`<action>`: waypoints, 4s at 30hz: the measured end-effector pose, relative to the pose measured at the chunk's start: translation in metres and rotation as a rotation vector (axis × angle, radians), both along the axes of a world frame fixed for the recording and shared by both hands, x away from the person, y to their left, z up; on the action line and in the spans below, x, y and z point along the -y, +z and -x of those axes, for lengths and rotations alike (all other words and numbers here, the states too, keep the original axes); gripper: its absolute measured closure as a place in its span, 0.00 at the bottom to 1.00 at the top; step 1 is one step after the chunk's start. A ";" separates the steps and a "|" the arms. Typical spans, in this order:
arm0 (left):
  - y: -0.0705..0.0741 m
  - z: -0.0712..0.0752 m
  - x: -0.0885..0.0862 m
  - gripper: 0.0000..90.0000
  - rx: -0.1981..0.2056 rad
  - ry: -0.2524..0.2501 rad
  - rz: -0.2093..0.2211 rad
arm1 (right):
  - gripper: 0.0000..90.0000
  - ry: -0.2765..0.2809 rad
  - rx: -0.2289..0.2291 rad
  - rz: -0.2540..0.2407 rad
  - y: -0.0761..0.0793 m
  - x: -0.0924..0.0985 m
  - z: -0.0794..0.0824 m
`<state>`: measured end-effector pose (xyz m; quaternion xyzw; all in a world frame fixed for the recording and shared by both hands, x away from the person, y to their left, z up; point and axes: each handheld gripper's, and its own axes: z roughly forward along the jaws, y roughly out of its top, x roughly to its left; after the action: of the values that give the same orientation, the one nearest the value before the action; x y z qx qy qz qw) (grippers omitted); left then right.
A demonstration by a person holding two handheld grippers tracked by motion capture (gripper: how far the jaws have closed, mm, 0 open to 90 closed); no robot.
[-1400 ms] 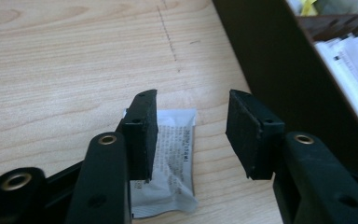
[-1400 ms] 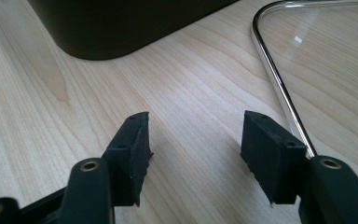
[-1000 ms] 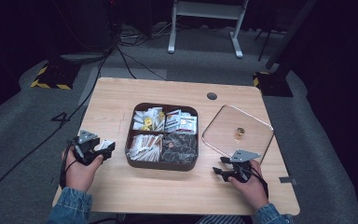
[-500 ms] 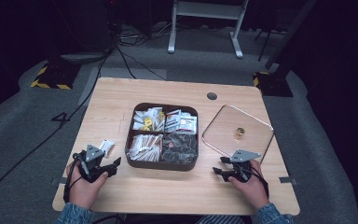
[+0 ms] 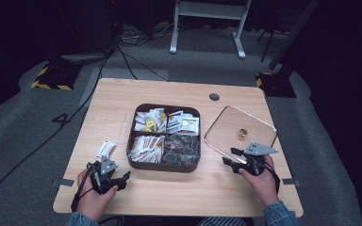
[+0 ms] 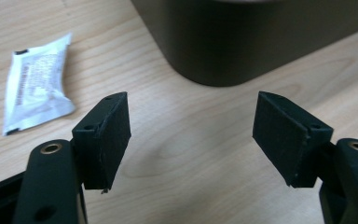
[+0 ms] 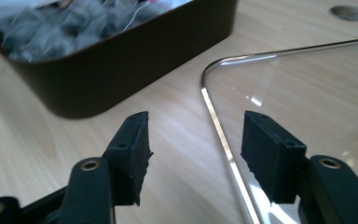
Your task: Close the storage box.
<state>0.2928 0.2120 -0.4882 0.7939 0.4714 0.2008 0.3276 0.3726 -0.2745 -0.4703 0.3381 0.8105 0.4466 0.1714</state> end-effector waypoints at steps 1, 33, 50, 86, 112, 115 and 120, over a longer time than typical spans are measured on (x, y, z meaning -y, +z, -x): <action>-0.001 0.001 0.001 0.31 -0.003 -0.007 -0.002 | 0.47 -0.014 0.003 -0.007 0.002 0.002 -0.002; -0.017 0.004 0.003 0.23 -0.035 -0.029 0.026 | 0.37 -0.347 -0.163 0.119 -0.004 0.046 -0.106; -0.017 0.004 0.003 0.22 -0.035 -0.028 0.027 | 0.56 -0.364 -0.158 0.120 -0.021 0.044 -0.110; -0.017 0.003 0.003 0.22 -0.032 -0.025 0.030 | 0.65 -0.365 -0.091 0.103 -0.022 0.043 -0.108; -0.017 0.003 0.004 0.23 -0.031 -0.022 0.028 | 0.65 -0.282 -0.031 0.049 0.053 0.022 -0.087; -0.017 0.003 0.004 0.23 -0.030 -0.022 0.028 | 0.65 -0.257 -0.030 0.048 0.061 0.012 -0.084; -0.017 0.003 0.004 0.23 -0.031 -0.023 0.029 | 0.65 -0.216 -0.030 0.038 0.071 -0.008 -0.083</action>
<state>0.2902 0.2085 -0.5052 0.7974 0.4701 0.1778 0.3340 0.4559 -0.2660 -0.3996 0.4269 0.7800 0.4051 0.2129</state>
